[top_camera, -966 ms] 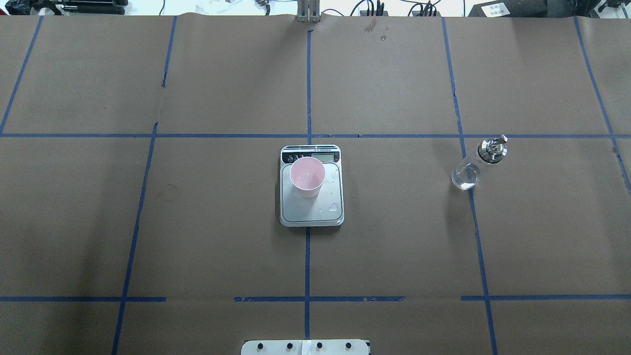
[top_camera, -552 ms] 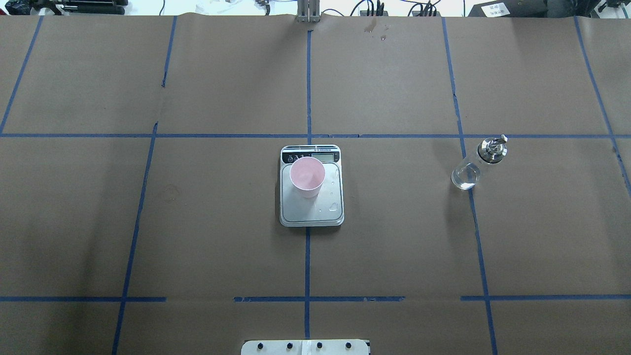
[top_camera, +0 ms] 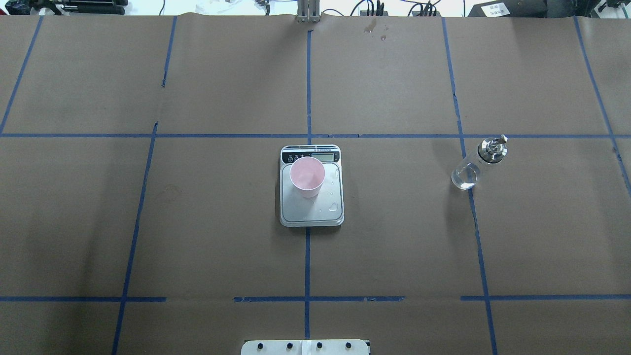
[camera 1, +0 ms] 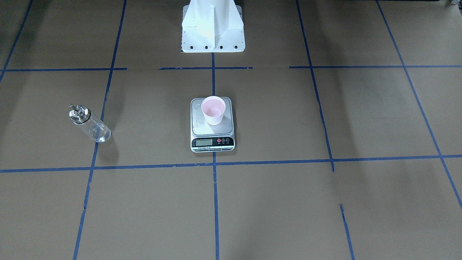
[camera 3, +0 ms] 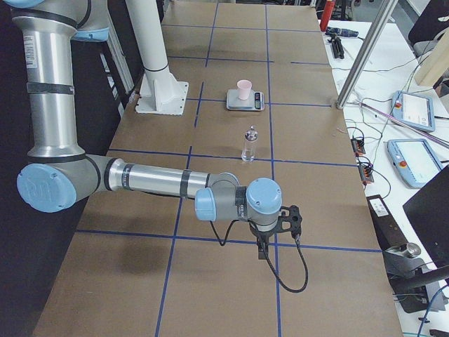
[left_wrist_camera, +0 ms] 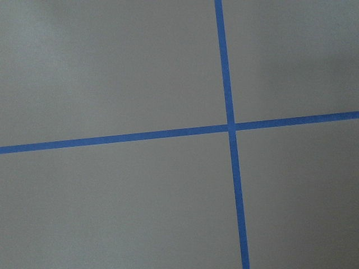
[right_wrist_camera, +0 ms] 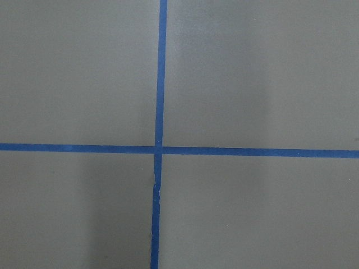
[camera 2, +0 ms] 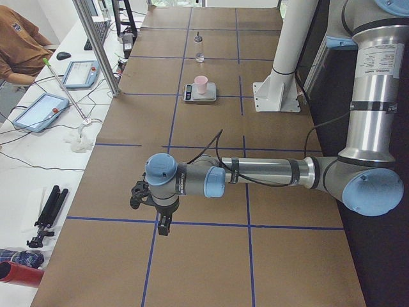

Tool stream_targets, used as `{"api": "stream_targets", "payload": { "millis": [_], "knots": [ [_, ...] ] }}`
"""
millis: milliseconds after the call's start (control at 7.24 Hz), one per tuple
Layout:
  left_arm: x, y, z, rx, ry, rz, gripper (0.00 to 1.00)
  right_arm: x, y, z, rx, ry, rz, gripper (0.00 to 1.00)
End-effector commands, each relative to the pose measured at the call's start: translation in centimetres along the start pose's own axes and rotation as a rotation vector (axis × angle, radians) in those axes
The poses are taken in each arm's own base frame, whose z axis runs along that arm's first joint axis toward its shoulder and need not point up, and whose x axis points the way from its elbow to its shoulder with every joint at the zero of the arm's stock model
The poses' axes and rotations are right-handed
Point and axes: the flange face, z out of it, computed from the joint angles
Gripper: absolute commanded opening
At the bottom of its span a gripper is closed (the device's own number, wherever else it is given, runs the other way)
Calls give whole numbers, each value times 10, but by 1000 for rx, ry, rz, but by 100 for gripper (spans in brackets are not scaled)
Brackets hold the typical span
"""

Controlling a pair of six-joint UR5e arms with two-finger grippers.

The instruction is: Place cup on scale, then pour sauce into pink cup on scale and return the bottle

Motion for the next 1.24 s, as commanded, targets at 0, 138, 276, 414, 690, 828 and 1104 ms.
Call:
{"api": "stream_targets", "payload": {
  "millis": [0, 138, 276, 414, 690, 828, 1104],
  "knots": [
    [0, 0, 0, 0, 1, -2, 100, 0, 0, 0, 0, 4, 1, 100],
    [0, 0, 0, 0, 1, -2, 100, 0, 0, 0, -1, 4, 2, 100],
    [0, 0, -1, 1, 3, -3, 100, 1, 1, 1, -5, 4, 5, 100],
    [0, 0, -1, 0, 3, -6, 100, 2, 3, 2, -7, 6, 7, 100],
    [2, -1, -1, 2, 4, -59, 100, 4, 5, 3, -11, 6, 11, 100],
    [1, -2, -2, 4, 4, -64, 100, 4, 5, 3, -11, 6, 11, 100],
    [4, -3, -3, 6, 7, -60, 100, 5, 6, 4, -14, 6, 15, 100]
  ]
}}
